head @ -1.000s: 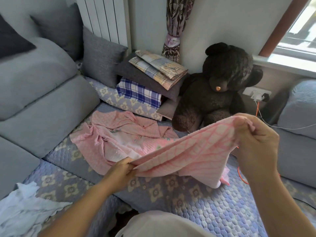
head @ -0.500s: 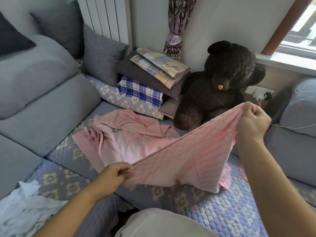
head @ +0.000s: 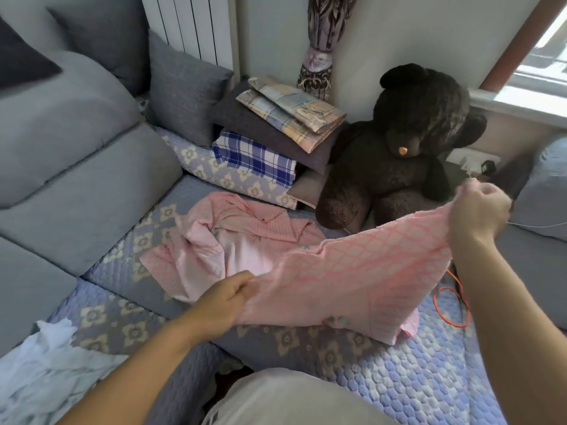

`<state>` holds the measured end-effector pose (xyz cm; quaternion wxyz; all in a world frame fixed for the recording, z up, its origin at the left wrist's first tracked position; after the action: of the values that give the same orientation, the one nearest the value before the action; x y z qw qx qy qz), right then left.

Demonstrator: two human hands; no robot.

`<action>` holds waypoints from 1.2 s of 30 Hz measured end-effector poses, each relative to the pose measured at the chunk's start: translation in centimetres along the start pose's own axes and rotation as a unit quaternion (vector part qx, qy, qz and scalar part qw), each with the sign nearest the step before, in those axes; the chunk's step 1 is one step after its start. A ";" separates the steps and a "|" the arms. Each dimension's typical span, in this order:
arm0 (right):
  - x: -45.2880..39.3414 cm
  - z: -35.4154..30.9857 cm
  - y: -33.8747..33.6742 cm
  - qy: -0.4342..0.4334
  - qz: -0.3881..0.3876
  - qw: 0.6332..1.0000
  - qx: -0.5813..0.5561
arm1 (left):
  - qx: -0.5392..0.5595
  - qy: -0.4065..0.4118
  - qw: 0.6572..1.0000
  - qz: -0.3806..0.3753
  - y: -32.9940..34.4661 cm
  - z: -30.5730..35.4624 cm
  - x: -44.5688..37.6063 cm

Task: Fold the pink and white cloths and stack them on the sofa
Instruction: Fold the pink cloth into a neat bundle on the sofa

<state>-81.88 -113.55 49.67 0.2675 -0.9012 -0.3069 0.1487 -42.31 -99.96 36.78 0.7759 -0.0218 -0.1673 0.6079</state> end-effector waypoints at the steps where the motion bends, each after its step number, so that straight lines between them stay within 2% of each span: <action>1: 2.2 -1.7 0.4 -0.068 -0.070 0.995 0.005 | -0.028 0.022 0.999 -0.025 0.6 1.4 -0.1; 2: 5.0 -3.5 1.1 -0.142 -0.160 0.977 0.013 | -0.059 0.046 0.996 -0.051 1.3 2.7 -0.2; 3: 8.7 -4.9 2.1 -0.219 -0.275 0.935 0.035 | -0.081 0.073 0.991 -0.074 2.0 4.1 -0.4; 4: 12.9 -5.8 3.1 -0.295 -0.401 0.863 0.086 | -0.088 0.097 0.987 -0.088 2.7 5.4 -0.7; 5: 17.0 -5.6 3.9 -0.358 -0.498 0.773 0.161 | -0.081 0.120 0.986 -0.089 3.2 7.0 -0.8; 6: 19.9 -4.9 4.6 -0.403 -0.555 0.693 0.220 | -0.060 0.135 0.986 -0.074 3.5 8.2 -1.0; 7: 21.9 -3.9 5.1 -0.433 -0.579 0.642 0.256 | -0.024 0.143 0.988 -0.042 3.5 9.0 -1.1; 8: 22.6 -3.1 5.6 -0.451 -0.574 0.634 0.254 | 0.022 0.143 0.989 -0.006 3.2 9.2 -1.3; 10: 21.6 -2.0 5.8 -0.458 -0.537 0.675 0.218 | 0.105 0.121 0.986 0.038 2.8 8.0 -1.2; 11: 20.8 -1.6 5.6 -0.470 -0.499 0.694 0.219 | 0.118 0.110 0.986 0.033 2.9 7.2 -1.1; 14: 19.4 -2.6 4.4 -0.538 -0.367 0.732 0.198 | 0.079 0.099 0.992 0.014 3.7 4.5 -1.0; 17: 18.7 -5.6 2.1 -0.547 -0.257 0.785 0.135 | 0.048 0.094 0.993 0.054 3.1 1.4 -1.8; 20: 17.8 -8.6 0.0 -0.568 -0.162 0.800 0.100 | -0.028 0.088 0.991 0.094 2.1 -1.5 -1.8; 22: 17.6 -9.7 -0.8 -0.578 -0.116 0.802 0.089 | -0.047 0.128 0.981 0.135 1.4 -1.7 -1.5; 25: 17.1 -10.5 -1.7 -0.566 -0.056 0.821 0.060 | -0.084 0.244 0.946 0.196 1.0 -0.7 -1.0; 28: 16.7 -11.6 -2.4 -0.525 -0.011 0.851 0.013 | -0.157 0.346 0.902 0.207 1.7 0.1 -0.7; 30: 16.6 -12.6 -2.5 -0.503 -0.006 0.864 -0.008 | -0.155 0.359 0.896 0.209 1.8 0.5 -0.8; 33: 16.5 -14.0 -2.1 -0.461 -0.016 0.886 -0.038 | -0.187 0.334 0.903 0.194 2.1 0.1 -1.8; 36: 17.3 -16.0 -1.0 -0.437 -0.026 0.897 -0.061 | -0.219 0.232 0.929 0.188 2.5 -2.4 -3.4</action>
<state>-62.12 -108.16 61.43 0.0549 -0.7516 -0.4249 0.5015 -44.61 -102.16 33.09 0.6406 -0.3623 -0.1046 0.6689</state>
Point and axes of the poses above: each hand's wrist, its own x-axis away from the middle knuckle, its own y-axis out of the palm, z = x × y, the point moved 5 cm from there along -x, towards the middle knuckle, and after that the axes turned 11 degrees about x, right-handed, at the moved point
